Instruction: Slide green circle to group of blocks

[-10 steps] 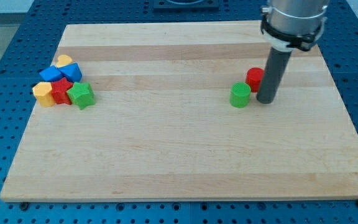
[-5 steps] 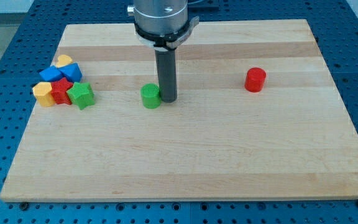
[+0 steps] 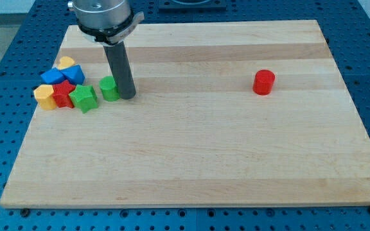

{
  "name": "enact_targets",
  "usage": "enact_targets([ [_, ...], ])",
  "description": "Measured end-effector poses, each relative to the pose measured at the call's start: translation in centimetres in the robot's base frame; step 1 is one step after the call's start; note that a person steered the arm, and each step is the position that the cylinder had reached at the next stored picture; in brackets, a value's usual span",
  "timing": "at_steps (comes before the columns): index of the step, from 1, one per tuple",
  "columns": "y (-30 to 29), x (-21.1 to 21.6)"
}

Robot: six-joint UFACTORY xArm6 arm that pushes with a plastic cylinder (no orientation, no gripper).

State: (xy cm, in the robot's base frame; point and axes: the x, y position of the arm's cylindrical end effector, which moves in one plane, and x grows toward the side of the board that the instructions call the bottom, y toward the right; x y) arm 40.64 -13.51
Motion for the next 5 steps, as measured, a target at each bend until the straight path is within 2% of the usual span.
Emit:
enact_targets([
  [5,-3.7,-0.9],
])
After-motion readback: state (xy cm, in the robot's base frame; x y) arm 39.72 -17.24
